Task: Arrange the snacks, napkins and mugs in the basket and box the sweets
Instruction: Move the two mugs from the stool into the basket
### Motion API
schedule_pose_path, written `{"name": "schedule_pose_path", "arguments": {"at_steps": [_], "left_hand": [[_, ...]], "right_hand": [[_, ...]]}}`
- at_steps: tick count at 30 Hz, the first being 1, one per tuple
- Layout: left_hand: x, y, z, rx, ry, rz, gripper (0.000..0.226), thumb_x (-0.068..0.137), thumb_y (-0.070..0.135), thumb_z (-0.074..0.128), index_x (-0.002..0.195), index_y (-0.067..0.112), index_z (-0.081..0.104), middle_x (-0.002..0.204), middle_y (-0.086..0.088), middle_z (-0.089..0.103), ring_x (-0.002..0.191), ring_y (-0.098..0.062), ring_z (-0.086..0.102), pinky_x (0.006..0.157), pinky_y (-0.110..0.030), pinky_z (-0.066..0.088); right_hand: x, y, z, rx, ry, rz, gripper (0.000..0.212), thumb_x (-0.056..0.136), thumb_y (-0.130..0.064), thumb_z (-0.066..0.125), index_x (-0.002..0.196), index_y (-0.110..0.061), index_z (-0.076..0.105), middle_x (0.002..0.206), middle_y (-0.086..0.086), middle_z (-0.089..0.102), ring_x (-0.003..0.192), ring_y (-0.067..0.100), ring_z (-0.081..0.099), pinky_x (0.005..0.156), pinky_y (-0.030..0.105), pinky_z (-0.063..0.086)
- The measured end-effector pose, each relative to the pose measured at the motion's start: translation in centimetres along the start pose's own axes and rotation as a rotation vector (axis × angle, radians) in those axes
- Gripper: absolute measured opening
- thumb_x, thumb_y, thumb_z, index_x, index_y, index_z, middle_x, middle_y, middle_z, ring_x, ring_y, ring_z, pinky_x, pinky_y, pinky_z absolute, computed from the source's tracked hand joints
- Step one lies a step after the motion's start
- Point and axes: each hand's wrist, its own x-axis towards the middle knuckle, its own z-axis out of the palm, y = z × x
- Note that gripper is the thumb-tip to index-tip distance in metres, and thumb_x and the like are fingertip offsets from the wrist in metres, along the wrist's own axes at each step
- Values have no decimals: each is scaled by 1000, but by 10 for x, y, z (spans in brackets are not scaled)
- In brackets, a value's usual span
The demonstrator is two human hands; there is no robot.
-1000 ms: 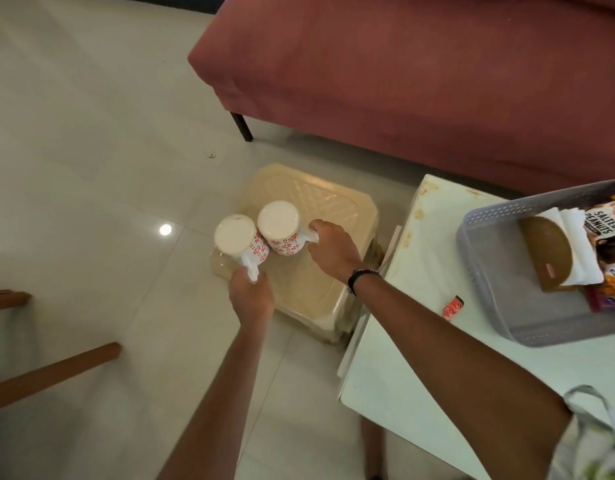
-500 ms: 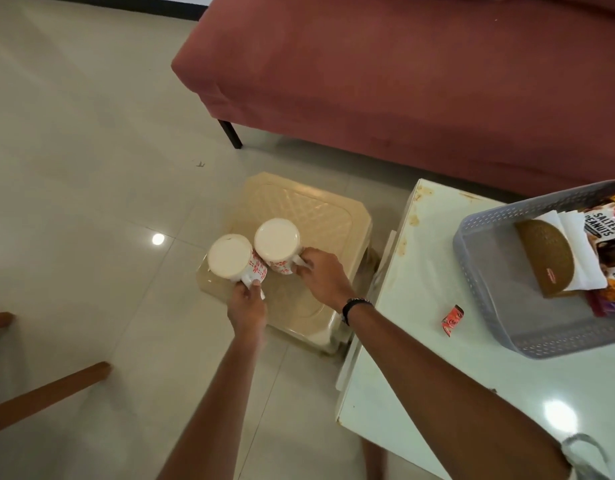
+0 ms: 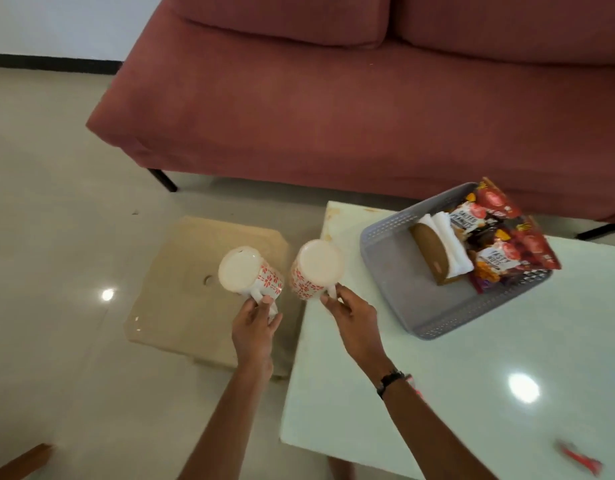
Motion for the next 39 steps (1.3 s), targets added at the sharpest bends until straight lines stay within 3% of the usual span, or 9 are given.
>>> {"name": "schedule_pose_path", "arguments": {"at_steps": [3,7,11,15,19,24,28,35,39], "left_hand": [[-21,-9,48,17,-130,7,9,91,2,54,90,9,61,80,-3,56,80,-11,53,67,-19,56],[-44,-26,107,43,-240,-24,9,91,3,54,91,10,60,83,0,57,83,-8,53,83,-31,52],[-57,-47,148,125,-264,-15,13,91,9,57,80,14,63,83,-4,57,83,-12,55,75,-25,55],[-57,-65,178,193,-267,-29,18,90,11,58,106,6,64,107,-10,63,103,-22,61,74,-24,57],[-48,-71,203,227,-237,-59,32,91,10,57,122,4,58,113,-7,58,106,-22,56,81,-32,56],[-30,-95,221,372,-152,-34,13,89,15,60,99,12,68,98,-8,64,98,-24,58,86,-44,55],[-25,-110,224,562,-92,27,20,90,18,58,102,8,70,109,-11,67,96,-19,55,87,-35,50],[-19,-119,232,621,-49,47,23,91,16,54,107,8,68,112,-10,66,100,-21,54,89,-38,50],[-17,-124,233,689,-49,42,22,92,14,51,102,6,68,111,-14,67,104,-30,58,89,-42,51]], "right_hand": [[0,2,-57,-24,83,-20,6,90,-14,61,89,-8,63,60,-17,57,56,-5,44,55,9,36],[-1,11,-123,-37,188,-10,9,90,-17,60,96,-11,65,81,-4,65,70,-7,53,59,5,39],[4,32,-169,-84,199,23,14,89,-14,61,101,-7,66,84,-1,64,66,-14,55,56,2,39],[14,54,-204,-238,118,-37,24,88,-12,63,109,-2,66,91,3,67,73,4,59,58,1,41],[31,69,-231,-385,-47,-108,29,88,-11,61,114,1,63,101,8,69,76,-4,59,62,-1,43],[50,86,-240,-395,-236,-119,33,90,-13,59,121,-3,60,119,6,64,96,7,55,73,-4,40],[59,94,-239,-390,-300,-118,36,89,-12,60,124,-5,59,119,7,66,99,9,59,79,-2,42],[72,100,-239,-374,-340,-99,32,90,-9,59,121,-2,61,94,-5,59,78,-20,53,65,-1,39],[71,104,-238,-379,-364,-100,32,90,-7,59,121,-4,60,99,0,65,81,-8,58,68,0,41]]}}
